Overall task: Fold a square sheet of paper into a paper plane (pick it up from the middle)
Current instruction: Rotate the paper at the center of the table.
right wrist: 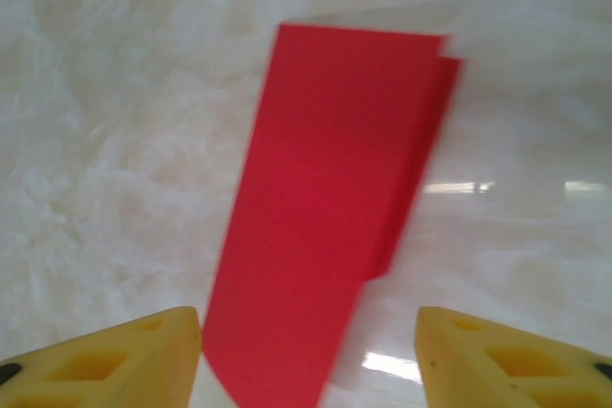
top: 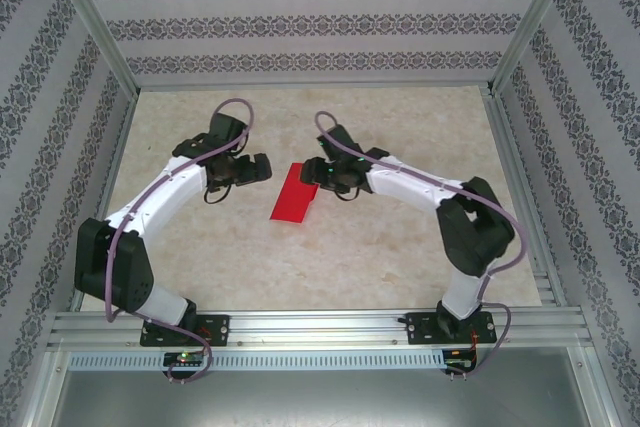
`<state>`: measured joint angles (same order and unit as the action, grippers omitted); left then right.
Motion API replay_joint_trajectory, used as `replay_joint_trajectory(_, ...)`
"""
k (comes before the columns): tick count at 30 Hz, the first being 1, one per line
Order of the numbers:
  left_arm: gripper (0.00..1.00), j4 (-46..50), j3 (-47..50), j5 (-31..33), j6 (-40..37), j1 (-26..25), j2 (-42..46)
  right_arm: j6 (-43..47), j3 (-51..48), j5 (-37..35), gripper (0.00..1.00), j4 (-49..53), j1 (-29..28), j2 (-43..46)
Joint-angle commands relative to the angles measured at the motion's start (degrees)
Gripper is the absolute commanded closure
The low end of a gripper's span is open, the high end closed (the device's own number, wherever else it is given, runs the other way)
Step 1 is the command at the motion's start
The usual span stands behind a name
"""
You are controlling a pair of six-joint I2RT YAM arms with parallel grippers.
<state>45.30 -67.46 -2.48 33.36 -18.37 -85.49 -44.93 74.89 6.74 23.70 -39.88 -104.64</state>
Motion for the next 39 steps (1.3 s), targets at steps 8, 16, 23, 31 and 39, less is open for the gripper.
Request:
replay_joint_trajectory(8,0.00,-4.9,4.7,-6.9,2.0,8.0,1.9,-2.9,18.2,3.9,0.44,3.9,-6.0,-16.7)
replay_joint_trajectory(16,0.00,-6.8,7.2,-10.8,2.8,10.0,3.3,1.3,23.0,5.1,0.44,9.3,-8.0,-23.4)
replay_joint_trajectory(23,0.00,-7.4,6.7,-14.4,2.5,10.4,3.1,7.3,19.3,6.2,0.44,11.9,-9.1,-23.6)
replay_joint_trajectory(31,0.06,-10.5,7.6,-19.0,3.1,10.4,2.0,22.5,6.0,7.7,0.45,15.6,-7.8,-14.9)
replay_joint_trajectory(39,0.33,-18.1,8.4,-28.7,4.8,8.3,-1.2,9.0,-4.9,10.6,0.44,-2.3,-3.2,0.1)
